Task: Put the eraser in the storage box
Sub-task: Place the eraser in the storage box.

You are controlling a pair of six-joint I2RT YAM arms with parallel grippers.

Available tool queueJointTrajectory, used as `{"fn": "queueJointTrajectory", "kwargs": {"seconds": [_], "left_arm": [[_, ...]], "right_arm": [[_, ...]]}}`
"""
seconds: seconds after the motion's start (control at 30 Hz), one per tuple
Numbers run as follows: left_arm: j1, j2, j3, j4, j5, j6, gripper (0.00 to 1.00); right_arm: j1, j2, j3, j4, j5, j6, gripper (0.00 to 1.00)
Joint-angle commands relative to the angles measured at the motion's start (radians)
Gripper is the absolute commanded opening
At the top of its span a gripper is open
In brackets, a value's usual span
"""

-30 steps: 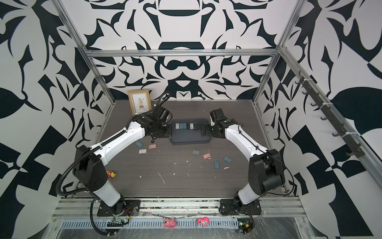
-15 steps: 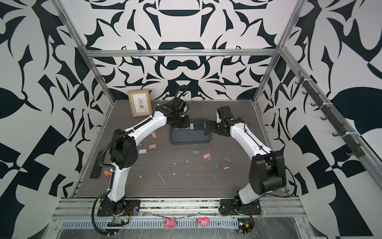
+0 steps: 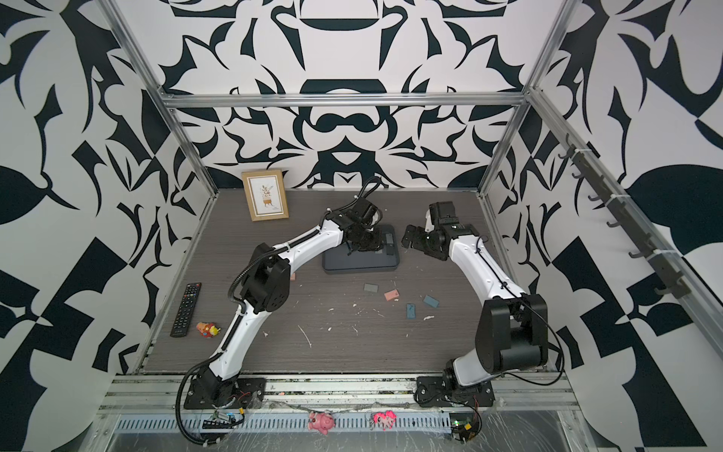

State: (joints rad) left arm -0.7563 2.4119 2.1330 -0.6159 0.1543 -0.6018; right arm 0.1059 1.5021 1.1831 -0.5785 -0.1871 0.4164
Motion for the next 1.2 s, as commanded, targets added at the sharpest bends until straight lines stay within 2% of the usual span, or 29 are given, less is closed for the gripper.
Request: {"fn": "queueJointTrajectory", "kwargs": {"seconds": [0.0, 0.57, 0.83, 1.17], "left_arm": [[0.000, 0.035, 0.033, 0.036, 0.002, -0.019, 0.19], [0.000, 0.158, 0.116, 0.027, -0.014, -0.030, 0.20], [0.004, 0.168, 0.128, 0.015, -0.018, -0.032, 0.26], [0.011, 0.147, 0.102, 0.008, -0.032, -0.029, 0.27]], "right_arm": [[-0.006, -0.024, -0.005, 0.019, -0.019, 0.004, 0.99], [-0.010, -0.026, -0.020, 0.034, -0.030, 0.005, 0.99], [-0.009, -0.031, -0.019, 0.035, -0.038, 0.004, 0.99], [-0.010, -0.036, -0.012, 0.037, -0.044, 0.009, 0.99]]}}
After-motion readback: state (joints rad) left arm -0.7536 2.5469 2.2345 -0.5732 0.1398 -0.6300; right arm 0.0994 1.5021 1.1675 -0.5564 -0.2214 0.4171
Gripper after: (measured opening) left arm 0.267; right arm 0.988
